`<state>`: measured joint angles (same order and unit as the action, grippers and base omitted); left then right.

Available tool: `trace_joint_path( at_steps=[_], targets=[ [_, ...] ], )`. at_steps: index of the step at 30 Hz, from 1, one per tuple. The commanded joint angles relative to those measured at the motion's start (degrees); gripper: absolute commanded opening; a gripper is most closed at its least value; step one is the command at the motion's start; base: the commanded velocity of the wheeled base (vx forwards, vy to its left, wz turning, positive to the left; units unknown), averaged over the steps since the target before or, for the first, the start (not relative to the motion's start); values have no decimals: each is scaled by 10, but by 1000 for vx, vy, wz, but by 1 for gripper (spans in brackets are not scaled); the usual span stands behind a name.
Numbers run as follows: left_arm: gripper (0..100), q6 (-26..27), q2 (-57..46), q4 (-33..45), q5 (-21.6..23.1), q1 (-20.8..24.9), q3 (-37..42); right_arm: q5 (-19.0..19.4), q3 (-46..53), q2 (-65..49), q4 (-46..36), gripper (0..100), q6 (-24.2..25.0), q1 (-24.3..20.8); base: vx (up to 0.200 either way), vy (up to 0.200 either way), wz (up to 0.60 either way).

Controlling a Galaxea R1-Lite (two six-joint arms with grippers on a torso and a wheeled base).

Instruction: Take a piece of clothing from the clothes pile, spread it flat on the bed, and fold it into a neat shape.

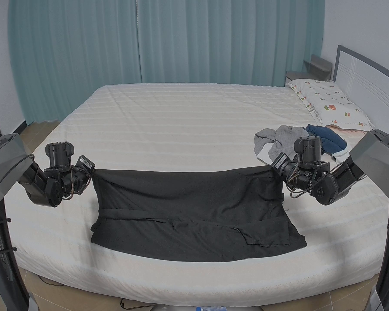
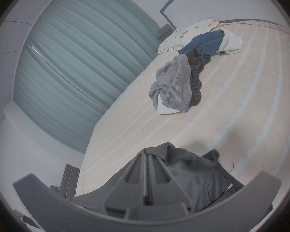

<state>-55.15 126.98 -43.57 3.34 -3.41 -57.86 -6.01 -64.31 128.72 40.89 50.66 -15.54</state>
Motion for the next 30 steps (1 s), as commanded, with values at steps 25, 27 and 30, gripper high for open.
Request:
trace_joint_path(
  at_steps=[25,27,30],
  targets=[
    [0,226,-2,106,2,9,107,50,192,-30,-54,0,-105,-18,0,0,0],
    [0,226,-2,117,2,9,106,50,192,-26,-55,0,-106,-18,0,0,0],
    [0,229,-2,125,2,9,106,49,192,-13,-54,0,-105,-18,0,0,0]
  ],
)
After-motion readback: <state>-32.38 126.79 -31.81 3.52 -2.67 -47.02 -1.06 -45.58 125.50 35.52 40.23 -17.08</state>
